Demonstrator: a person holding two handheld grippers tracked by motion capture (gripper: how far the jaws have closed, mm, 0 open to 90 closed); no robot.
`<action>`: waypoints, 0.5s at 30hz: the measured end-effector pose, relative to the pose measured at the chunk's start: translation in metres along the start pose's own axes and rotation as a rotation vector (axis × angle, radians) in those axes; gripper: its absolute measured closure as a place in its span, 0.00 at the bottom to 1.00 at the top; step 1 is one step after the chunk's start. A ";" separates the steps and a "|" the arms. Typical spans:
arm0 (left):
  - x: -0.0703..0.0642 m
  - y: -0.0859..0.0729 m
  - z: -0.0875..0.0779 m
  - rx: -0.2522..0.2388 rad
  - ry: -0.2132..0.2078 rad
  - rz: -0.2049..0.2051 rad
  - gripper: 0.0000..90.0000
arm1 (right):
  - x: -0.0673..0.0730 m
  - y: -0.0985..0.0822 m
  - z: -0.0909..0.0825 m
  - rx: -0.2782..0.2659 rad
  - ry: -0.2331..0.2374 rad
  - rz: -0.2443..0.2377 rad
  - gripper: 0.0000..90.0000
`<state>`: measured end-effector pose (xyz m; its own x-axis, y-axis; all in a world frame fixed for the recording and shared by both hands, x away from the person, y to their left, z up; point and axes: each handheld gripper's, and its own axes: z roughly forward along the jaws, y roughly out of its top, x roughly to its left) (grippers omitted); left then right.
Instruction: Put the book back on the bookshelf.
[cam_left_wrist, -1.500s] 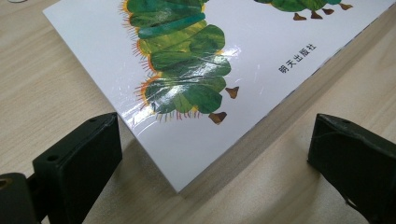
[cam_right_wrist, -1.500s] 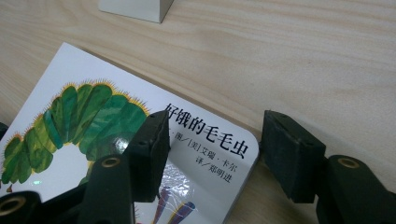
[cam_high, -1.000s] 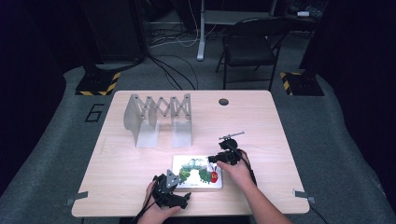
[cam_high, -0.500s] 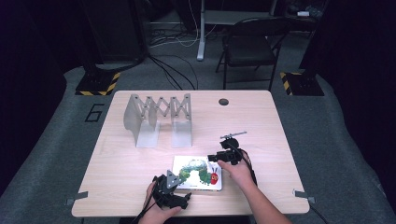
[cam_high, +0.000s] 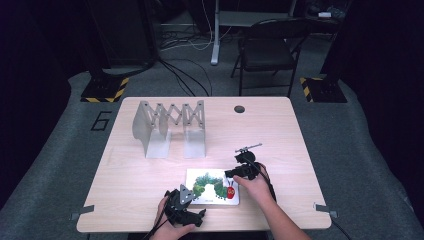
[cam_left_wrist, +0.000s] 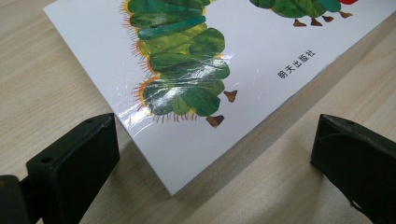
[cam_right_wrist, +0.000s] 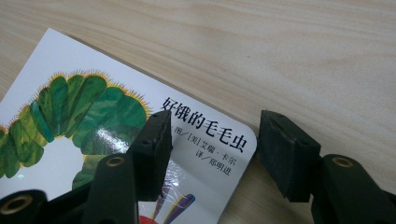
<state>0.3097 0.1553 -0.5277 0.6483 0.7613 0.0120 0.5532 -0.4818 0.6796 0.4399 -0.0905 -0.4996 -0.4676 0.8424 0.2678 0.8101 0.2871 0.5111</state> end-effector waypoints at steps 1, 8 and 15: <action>0.000 0.000 0.000 0.000 0.000 0.000 0.01 | -0.001 0.000 0.000 0.003 0.011 0.003 0.50; -0.002 0.000 0.001 -0.010 0.015 -0.008 0.01 | -0.002 0.001 0.000 0.004 0.016 0.035 0.50; -0.002 -0.001 0.001 -0.012 0.018 -0.014 0.01 | -0.001 0.002 -0.002 0.000 0.016 0.033 0.51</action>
<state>0.3083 0.1535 -0.5287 0.6312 0.7755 0.0158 0.5555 -0.4662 0.6885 0.4410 -0.0914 -0.4978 -0.4458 0.8442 0.2975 0.8255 0.2592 0.5013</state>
